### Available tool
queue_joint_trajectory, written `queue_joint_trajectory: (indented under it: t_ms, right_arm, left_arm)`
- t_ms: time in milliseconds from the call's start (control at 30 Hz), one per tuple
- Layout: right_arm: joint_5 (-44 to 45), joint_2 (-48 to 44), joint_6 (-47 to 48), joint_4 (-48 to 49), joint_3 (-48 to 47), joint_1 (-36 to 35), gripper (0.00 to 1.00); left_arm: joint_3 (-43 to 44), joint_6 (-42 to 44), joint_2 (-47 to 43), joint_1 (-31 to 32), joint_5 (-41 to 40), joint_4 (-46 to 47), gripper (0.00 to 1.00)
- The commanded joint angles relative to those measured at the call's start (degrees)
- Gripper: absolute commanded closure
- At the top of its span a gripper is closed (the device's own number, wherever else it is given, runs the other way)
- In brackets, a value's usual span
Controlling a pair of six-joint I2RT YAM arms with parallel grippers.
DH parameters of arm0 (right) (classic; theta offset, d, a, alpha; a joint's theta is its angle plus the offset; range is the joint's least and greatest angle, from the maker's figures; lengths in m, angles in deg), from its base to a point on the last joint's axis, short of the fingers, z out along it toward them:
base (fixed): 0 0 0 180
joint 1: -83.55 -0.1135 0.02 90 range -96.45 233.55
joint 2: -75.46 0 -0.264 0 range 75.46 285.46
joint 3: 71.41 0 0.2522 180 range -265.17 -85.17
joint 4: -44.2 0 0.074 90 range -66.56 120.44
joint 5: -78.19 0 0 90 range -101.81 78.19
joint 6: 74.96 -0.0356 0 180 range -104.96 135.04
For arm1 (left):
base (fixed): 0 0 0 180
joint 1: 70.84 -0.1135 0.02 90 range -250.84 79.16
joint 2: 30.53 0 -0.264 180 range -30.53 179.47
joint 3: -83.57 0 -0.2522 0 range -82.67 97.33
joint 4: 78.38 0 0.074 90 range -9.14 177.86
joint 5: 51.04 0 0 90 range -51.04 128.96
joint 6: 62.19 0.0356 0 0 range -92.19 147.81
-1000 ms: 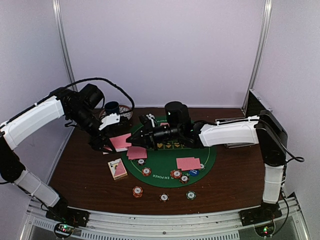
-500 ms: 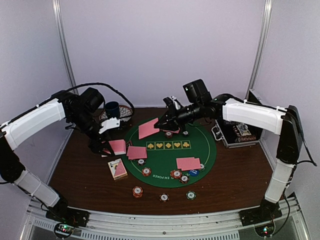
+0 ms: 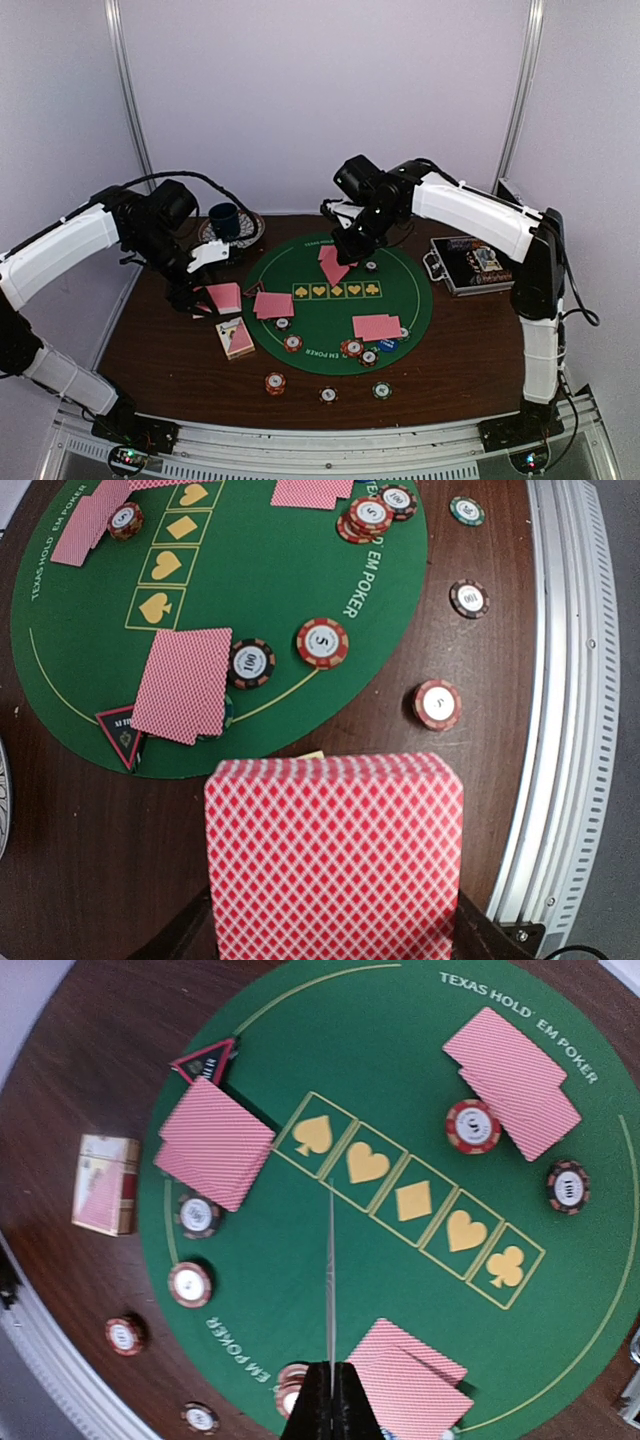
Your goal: Distribute texas hold em gaming equipment
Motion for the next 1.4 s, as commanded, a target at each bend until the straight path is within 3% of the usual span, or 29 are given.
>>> queue_joint_trajectory:
  t_ms: [0, 467, 867, 1367]
  right_arm:
    - [18.5, 2.0, 11.0, -4.0, -3.8, -2.2, 1.00]
    - [44.9, 9.5, 35.7, 12.9, -3.5, -10.3, 1.00]
    - [52.2, 18.3, 51.3, 27.7, -1.4, -12.2, 1.00]
    - [53.9, 24.2, 62.6, 39.3, 3.4, -12.7, 1.00]
  left_arm:
    - [-0.6, -0.3, -2.1, -0.8, -0.5, -0.3, 1.00]
    - [-0.7, -0.2, -3.5, -1.5, -1.4, -2.0, 1.00]
    - [-1.0, 0.4, -4.1, -1.8, -1.3, -2.8, 1.00]
    - [0.0, 1.2, -3.3, -1.8, -0.6, -3.8, 1.00]
